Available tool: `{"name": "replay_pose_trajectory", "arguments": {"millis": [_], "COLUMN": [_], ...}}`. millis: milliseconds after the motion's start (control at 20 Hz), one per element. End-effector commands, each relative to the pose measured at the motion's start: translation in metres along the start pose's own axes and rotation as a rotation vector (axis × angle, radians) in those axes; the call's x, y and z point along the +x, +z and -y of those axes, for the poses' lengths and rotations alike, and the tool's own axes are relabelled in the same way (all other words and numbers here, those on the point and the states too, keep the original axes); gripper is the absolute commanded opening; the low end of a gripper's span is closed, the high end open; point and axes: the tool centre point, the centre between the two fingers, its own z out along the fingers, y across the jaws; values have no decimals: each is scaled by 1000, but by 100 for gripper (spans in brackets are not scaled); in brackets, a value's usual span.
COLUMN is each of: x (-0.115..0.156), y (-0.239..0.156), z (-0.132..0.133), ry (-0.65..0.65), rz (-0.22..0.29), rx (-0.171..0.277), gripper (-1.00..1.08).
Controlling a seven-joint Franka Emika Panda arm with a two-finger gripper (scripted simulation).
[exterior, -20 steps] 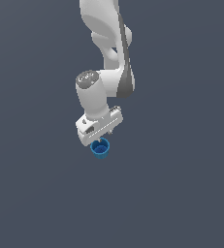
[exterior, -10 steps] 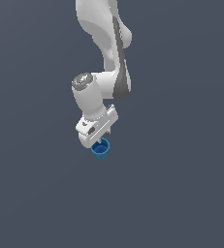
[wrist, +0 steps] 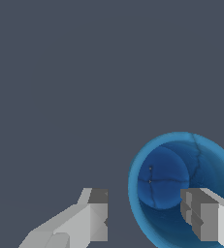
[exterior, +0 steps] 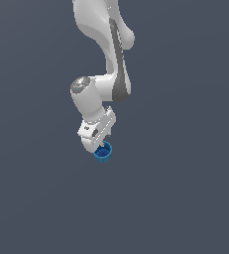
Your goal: Pick up the object and move it to a goal position.
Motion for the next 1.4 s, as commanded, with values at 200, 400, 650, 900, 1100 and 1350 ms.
{"name": "replay_pose_trajectory", "arguments": {"millis": [200,400,650,900,1100,1350], "x": [-3,-4,-4,-5,-4,-4], "y": [2,3,3,6,19,31], "z": [2,2,3,2,3,4], "ry": [-96,-131,-150,-146,-149,-150], "rz": [-25,-34,-39,-38,-38,-38], "rx": [-2,-3,-4,-4,-4,-4], "gripper": [28,28,28,28,28,28]}}
